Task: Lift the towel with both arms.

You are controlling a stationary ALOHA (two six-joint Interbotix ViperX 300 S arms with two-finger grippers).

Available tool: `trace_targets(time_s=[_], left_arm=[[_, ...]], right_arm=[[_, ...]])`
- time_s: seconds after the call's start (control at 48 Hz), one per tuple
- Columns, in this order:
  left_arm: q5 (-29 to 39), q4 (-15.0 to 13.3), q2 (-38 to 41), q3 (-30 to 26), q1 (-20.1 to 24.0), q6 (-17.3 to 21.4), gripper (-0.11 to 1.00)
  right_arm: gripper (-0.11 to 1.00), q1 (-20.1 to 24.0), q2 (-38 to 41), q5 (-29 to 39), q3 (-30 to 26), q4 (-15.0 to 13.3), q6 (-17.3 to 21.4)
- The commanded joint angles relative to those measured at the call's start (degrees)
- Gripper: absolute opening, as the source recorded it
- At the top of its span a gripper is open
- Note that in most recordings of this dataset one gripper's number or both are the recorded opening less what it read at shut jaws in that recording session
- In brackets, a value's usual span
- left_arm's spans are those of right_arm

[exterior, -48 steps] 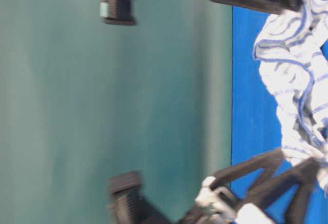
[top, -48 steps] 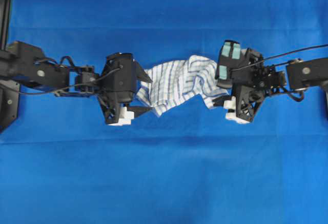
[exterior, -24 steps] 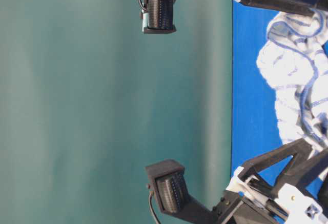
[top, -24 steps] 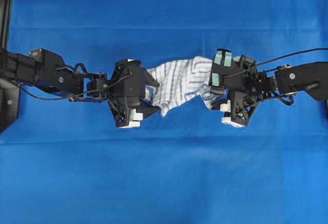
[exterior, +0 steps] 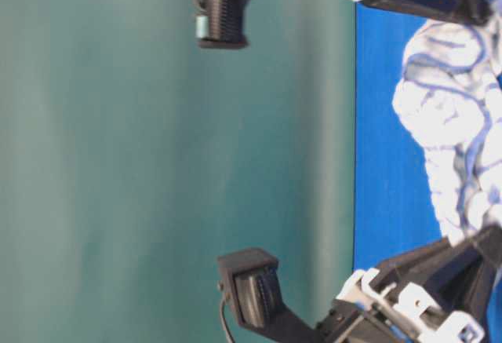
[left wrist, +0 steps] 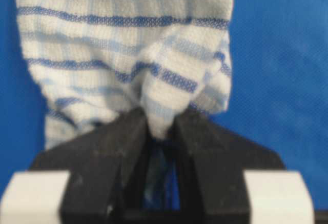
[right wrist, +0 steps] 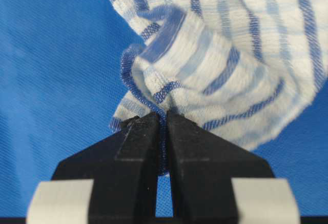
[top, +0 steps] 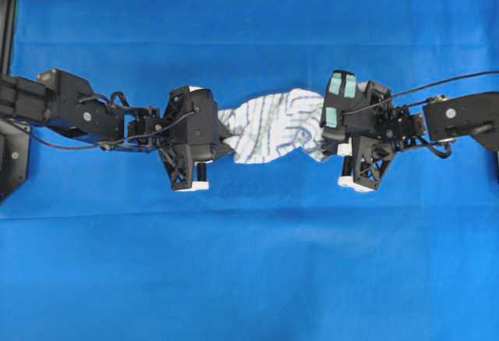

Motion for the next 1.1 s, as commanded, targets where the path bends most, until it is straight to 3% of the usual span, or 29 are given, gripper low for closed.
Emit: trace_targets(time_s=[0.0,0.313,0.584,0.855,1.084], left_arm=[[2.02,0.00,-4.75,-0.44,0.09,-0.09,0.09],[17.05,0.00,-24.52,-2.55,0.44,0.09,0.09],[24.70,0.00,-36.65,-5.36,2.64,0.18,0.09],[30.76,0.09,-44.38,-10.11,5.80,0.35,0.09],[33.13,0.09,-47.20,-14.41,7.47,0.44,0.09]], right_arm=[[0.04,0.00,-3.60,1.67,-1.05,-0.09,0.00],[0.04,-0.79,-16.44,17.14,-7.38,-0.79,-0.35],[0.04,-1.41,-24.08,26.72,-15.38,-5.10,-0.62],[0.04,-1.41,-26.98,33.93,-23.82,-10.81,-0.79],[0.04,-1.32,-26.98,34.80,-29.00,-12.13,-3.25]])
